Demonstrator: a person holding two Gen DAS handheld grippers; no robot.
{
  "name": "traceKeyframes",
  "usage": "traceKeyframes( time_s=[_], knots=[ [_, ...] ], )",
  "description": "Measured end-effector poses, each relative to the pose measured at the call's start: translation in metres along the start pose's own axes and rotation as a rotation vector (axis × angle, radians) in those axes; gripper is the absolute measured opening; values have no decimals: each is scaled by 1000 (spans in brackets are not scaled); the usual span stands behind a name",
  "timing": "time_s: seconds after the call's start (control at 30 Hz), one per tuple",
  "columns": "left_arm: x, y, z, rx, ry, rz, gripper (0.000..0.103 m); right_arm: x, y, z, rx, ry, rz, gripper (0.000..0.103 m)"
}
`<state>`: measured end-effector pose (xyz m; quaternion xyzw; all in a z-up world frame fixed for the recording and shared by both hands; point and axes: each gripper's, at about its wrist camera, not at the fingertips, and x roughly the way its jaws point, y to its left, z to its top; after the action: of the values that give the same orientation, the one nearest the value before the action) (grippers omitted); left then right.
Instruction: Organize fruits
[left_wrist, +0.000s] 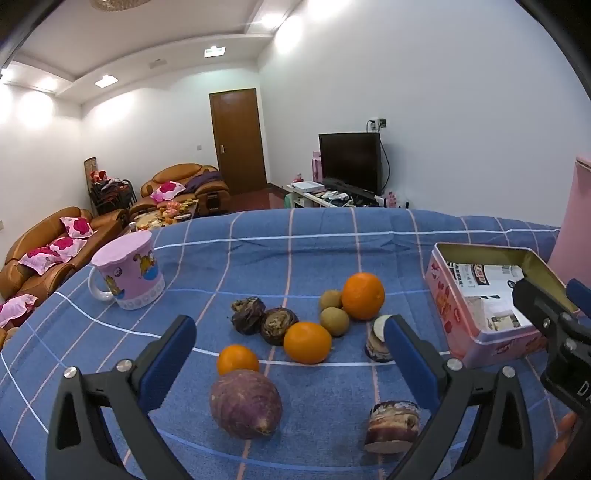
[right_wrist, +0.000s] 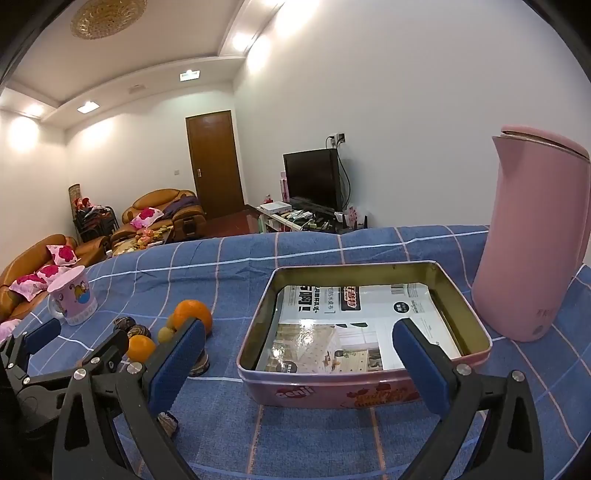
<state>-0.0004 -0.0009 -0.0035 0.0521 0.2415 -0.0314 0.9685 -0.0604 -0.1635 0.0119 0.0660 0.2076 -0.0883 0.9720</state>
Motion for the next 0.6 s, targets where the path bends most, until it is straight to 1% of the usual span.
traceKeyframes(
  time_s=[0.6],
  knots=[
    [0,1,-1,-3,-3,-9,103,2,-2,1,2,4,1,102]
  ],
)
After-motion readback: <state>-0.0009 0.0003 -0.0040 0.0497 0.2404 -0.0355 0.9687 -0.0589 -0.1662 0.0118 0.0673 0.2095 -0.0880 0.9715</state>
